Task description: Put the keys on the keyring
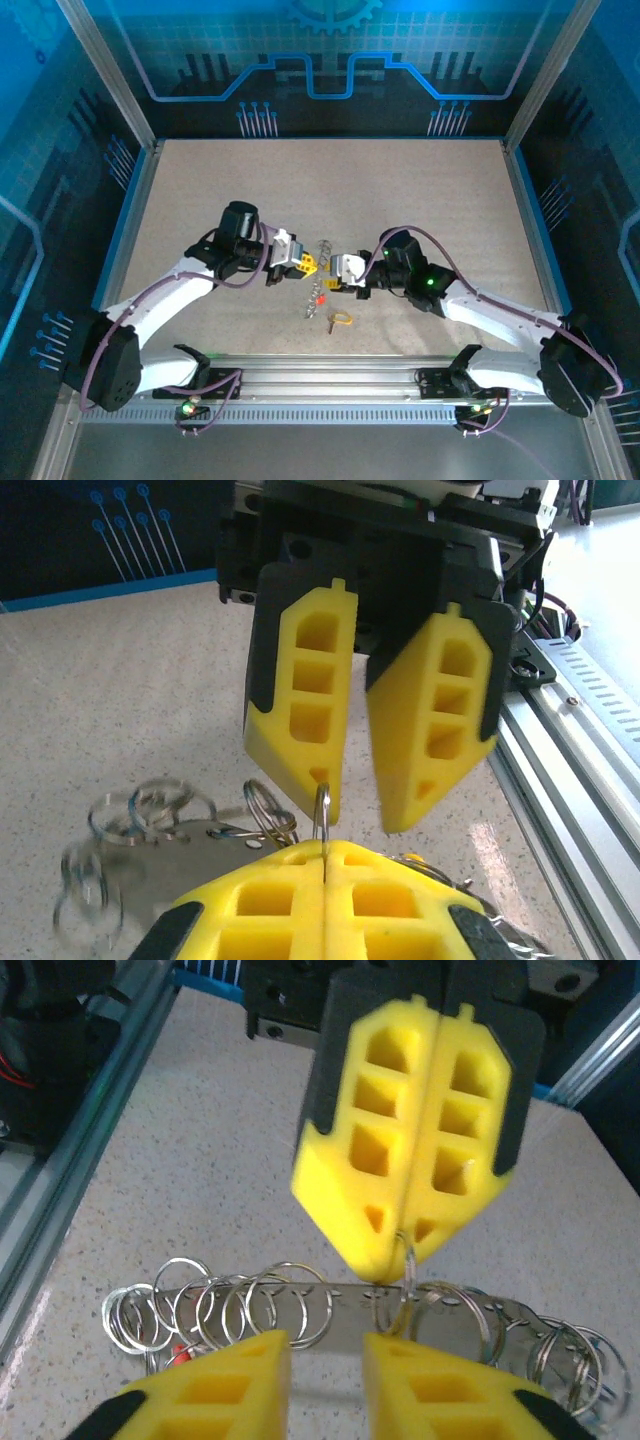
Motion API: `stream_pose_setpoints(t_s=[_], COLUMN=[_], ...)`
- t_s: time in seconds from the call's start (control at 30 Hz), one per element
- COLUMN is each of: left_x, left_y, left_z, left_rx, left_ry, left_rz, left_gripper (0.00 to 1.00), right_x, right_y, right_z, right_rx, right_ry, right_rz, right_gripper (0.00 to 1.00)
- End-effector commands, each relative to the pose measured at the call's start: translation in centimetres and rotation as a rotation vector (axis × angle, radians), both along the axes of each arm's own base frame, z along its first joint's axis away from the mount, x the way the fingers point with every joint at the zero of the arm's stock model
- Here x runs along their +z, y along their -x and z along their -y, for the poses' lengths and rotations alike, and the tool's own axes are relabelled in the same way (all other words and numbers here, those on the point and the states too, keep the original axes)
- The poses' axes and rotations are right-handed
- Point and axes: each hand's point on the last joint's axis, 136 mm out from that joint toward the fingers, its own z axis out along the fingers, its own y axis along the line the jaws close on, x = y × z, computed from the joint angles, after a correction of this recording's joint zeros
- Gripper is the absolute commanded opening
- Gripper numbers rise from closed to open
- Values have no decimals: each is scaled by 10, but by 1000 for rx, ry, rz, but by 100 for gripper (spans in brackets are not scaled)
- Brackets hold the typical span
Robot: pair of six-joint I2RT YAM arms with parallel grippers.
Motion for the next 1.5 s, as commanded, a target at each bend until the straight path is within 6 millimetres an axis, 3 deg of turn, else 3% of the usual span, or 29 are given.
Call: stream_pose_setpoints(t_s=[0.0, 0.4, 0.53, 0.7, 1.13, 1.33, 1.37, 1.47], left_x=[-1, -14, -17, -20, -29, -30, -31, -31], left_y=[2, -5, -9, -15, -21, -24, -24, -25], left_z=[10, 17, 21, 25, 25, 24, 25, 24], left_rx=[-48, -73, -96, -111, -122, -121, -122, -121], left_ry=[-3, 1, -9, -8, -12, -8, -8, -8], left_rz=[20, -9, -18, -19, -26, -35, -38, -38], left_gripper=[0, 0, 0, 0, 0, 0, 0, 0], right_x=[13, -2, -5, -13, -35, -37, -37, -38], right_y=[-8, -15, -19, -22, -36, -36, -36, -35], right_z=[-3, 5, 3, 6, 21, 18, 17, 16], right_rx=[-2, -71, -68, -54, -65, -53, -48, -42], right_ry=[-23, -13, 1, 31, 99, 92, 89, 91], right_rz=[48, 50, 68, 65, 9, 4, 7, 6], right_gripper=[24, 29, 26, 17, 25, 21, 16, 13])
